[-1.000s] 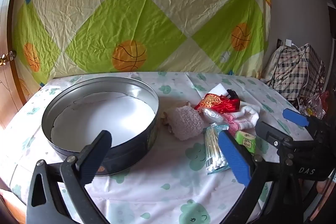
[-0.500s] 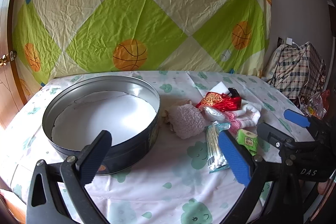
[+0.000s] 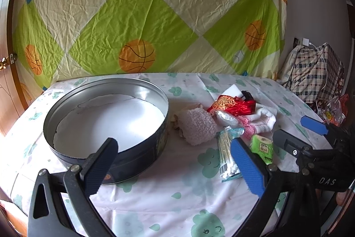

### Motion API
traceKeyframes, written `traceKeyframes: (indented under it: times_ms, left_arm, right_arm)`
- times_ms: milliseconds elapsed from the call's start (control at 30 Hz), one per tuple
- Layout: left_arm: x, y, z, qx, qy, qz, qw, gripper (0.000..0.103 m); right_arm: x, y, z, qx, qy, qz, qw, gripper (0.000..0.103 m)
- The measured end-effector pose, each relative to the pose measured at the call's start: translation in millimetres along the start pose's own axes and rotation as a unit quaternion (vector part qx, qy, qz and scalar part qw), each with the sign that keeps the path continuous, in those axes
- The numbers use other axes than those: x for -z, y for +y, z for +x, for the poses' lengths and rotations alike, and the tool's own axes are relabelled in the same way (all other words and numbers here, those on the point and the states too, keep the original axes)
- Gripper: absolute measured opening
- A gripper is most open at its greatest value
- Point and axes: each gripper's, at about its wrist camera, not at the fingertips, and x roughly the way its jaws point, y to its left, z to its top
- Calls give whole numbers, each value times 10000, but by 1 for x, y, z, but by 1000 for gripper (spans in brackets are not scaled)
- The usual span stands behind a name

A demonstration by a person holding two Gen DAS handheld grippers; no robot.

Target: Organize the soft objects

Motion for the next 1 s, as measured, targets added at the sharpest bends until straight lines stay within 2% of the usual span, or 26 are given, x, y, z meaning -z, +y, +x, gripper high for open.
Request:
traceKeyframes:
  times_ms: [1000]
  left_arm:
    - [1, -1, 1, -11, 16, 16, 10000, 103]
  right_arm:
    - [0, 2, 2, -1, 50, 35, 10000, 102]
